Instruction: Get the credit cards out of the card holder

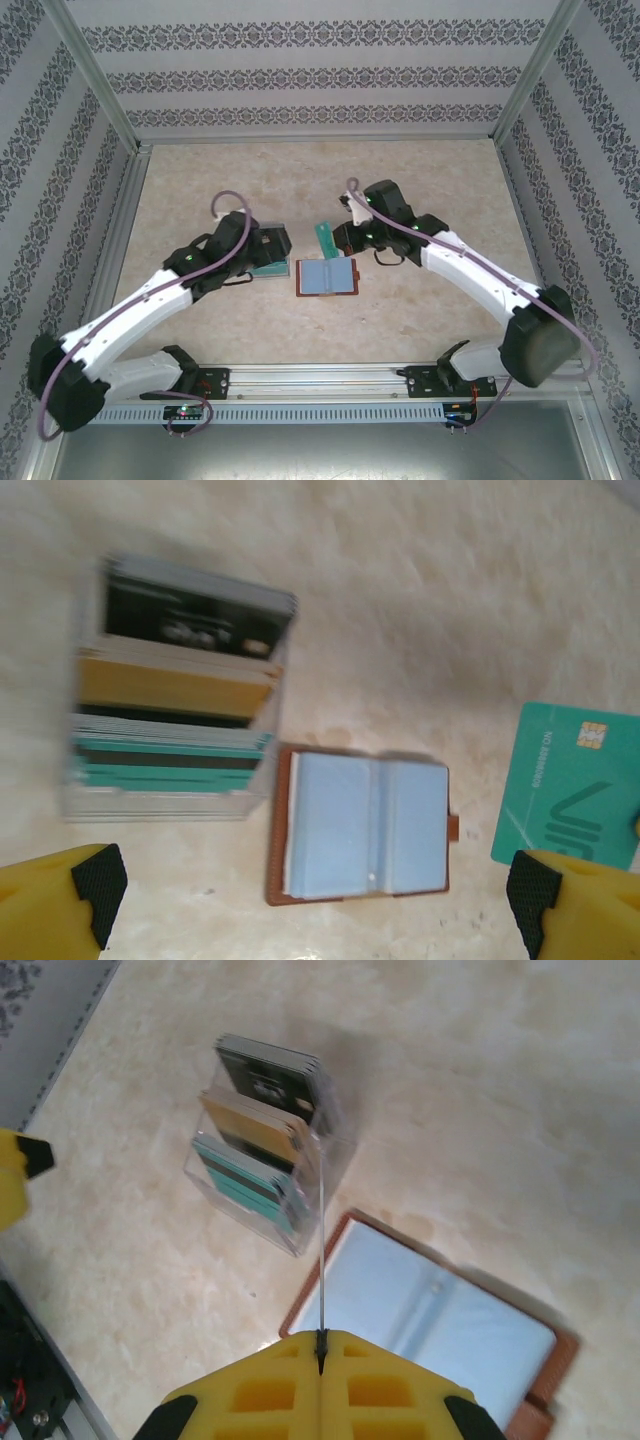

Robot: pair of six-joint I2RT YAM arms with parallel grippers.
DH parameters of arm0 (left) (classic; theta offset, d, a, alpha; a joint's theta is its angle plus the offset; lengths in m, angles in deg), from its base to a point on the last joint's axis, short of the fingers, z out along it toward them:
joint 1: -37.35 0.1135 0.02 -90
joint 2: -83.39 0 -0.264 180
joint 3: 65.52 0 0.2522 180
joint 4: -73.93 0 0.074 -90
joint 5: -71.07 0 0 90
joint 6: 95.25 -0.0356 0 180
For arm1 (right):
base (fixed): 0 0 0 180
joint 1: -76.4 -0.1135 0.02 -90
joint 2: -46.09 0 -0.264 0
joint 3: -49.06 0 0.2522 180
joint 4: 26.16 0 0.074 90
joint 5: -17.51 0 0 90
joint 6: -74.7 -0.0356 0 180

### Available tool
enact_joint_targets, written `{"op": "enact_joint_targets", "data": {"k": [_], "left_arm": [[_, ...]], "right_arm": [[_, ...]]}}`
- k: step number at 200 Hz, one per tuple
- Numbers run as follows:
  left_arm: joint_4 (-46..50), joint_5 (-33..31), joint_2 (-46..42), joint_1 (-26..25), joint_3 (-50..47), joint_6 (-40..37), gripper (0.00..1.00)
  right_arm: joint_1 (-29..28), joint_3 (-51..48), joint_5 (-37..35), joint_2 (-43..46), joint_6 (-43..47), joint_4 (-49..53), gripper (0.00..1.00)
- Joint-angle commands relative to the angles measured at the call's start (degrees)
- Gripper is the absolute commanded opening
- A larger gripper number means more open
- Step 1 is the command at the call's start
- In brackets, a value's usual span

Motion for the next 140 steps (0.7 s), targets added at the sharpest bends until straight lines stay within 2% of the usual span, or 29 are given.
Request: {"op": "enact_joint_targets", "data": {"k": [1,22,65,140], "left_arm": [[11.59,-12.08,-7.78,1.03,-3.09,5.61,0.99],[17.09,-16.59,-16.42,1.32,-5.59,9.02,0.99],[25.43,-21.14,-29.69,1.46,-8.43,12.04,1.0],[33.33,-24.94,-38.13,1.47,-8.5,13.22,0.99]], "right_arm": [[-3.11,5.93,-1.45,-5.06,7.7,4.45,0.0],[-6.48,12.3,-2.57,-10.3,11.71,7.27,0.0],[-12.61,26.39,-6.87,-20.89,20.27,14.46,0.0],[-21.43,41.6,-19.82,-33.4,31.95,22.63,0.0]]}}
